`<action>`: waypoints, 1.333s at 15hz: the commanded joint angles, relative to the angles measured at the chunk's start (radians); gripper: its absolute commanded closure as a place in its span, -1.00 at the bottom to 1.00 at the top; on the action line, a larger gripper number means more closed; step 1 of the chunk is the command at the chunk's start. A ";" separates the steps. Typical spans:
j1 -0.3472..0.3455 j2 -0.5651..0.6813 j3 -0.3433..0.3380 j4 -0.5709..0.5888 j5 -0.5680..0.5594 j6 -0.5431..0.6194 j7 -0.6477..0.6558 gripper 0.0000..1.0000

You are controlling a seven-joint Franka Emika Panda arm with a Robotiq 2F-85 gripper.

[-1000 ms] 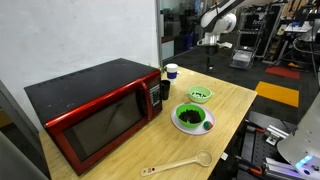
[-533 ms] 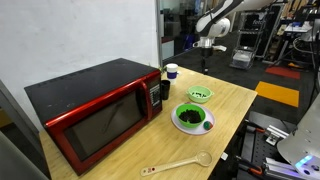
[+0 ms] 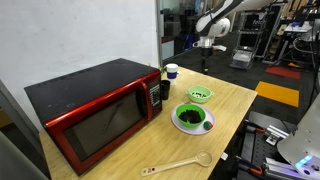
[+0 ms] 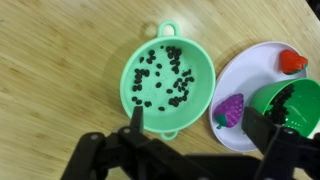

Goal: Pour the contents in the green pot into the green bowl

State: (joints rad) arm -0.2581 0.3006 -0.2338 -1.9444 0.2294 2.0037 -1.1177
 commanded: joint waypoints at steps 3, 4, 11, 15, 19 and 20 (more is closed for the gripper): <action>-0.027 -0.014 0.047 -0.077 -0.010 0.134 -0.053 -1.00; -0.026 -0.013 0.051 -0.095 -0.011 0.169 -0.055 -1.00; -0.028 0.004 0.083 -0.188 -0.008 0.399 -0.063 -1.00; -0.039 0.041 0.100 -0.196 -0.006 0.470 -0.077 -1.00; -0.068 0.100 0.119 -0.172 0.001 0.509 -0.095 -1.00; -0.076 0.112 0.124 -0.163 -0.002 0.512 -0.096 -1.00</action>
State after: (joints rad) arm -0.2861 0.3699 -0.1450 -2.1343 0.2217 2.4848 -1.1764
